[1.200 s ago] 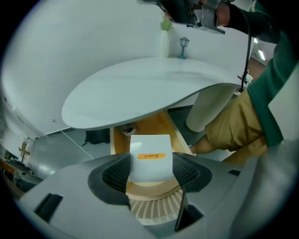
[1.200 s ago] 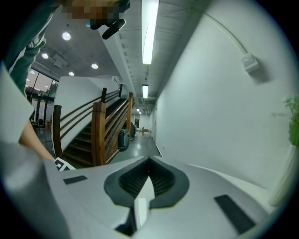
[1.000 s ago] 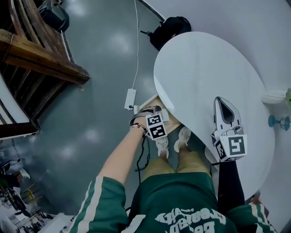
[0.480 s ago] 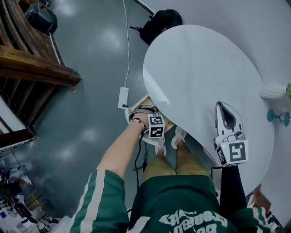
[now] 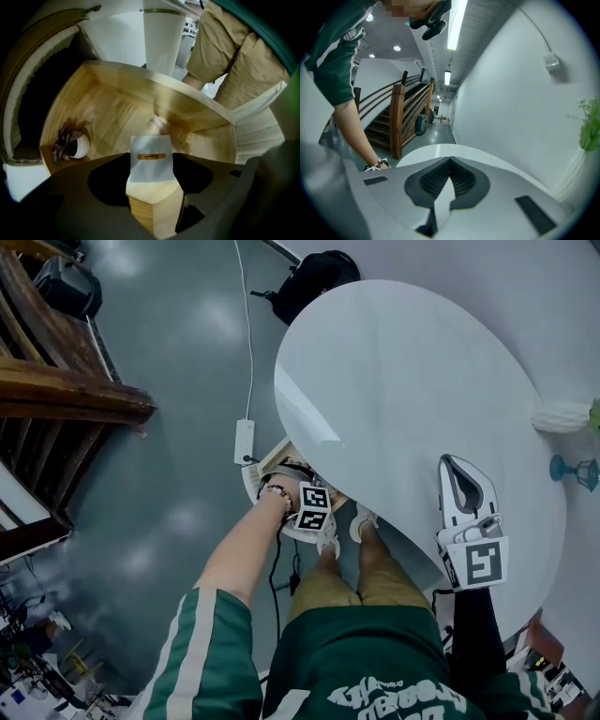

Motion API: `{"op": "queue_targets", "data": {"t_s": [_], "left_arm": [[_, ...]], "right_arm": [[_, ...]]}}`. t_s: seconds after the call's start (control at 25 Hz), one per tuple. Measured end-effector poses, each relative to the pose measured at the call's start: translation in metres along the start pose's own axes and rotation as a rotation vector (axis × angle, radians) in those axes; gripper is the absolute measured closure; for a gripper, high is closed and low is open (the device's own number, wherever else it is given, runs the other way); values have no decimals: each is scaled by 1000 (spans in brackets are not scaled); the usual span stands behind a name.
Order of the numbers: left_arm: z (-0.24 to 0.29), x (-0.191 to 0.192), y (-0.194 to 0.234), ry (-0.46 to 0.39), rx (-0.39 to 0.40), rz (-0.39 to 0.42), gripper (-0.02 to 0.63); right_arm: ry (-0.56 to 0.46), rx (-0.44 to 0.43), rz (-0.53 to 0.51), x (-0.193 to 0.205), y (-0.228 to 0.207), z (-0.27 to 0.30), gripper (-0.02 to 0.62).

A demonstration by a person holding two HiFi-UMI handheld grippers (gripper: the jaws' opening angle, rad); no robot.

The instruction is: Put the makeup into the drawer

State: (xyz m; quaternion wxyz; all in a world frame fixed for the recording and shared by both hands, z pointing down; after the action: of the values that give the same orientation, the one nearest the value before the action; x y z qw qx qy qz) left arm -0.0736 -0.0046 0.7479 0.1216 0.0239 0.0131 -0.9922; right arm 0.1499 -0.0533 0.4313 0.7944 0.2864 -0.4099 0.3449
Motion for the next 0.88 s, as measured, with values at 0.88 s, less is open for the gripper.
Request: {"op": "queue_targets", "data": {"t_s": [0.88], "left_arm": [[-21,-2,-8,-81,-92,10,313]], "right_arm": [[-60,23,18,-4,15,-30,591]]}}
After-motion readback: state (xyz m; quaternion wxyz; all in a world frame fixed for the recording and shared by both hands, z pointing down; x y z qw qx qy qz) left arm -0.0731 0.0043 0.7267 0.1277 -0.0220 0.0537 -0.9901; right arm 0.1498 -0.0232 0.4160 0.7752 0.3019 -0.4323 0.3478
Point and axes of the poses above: the fingertips, and each gripper's own axes: z forward along the fingers, y to its left, x out of its underside, the point moved 9 cm from there along -z, backward along the fingers, and after that the axes turned 7 degrees about y, right-handed, at the moved point
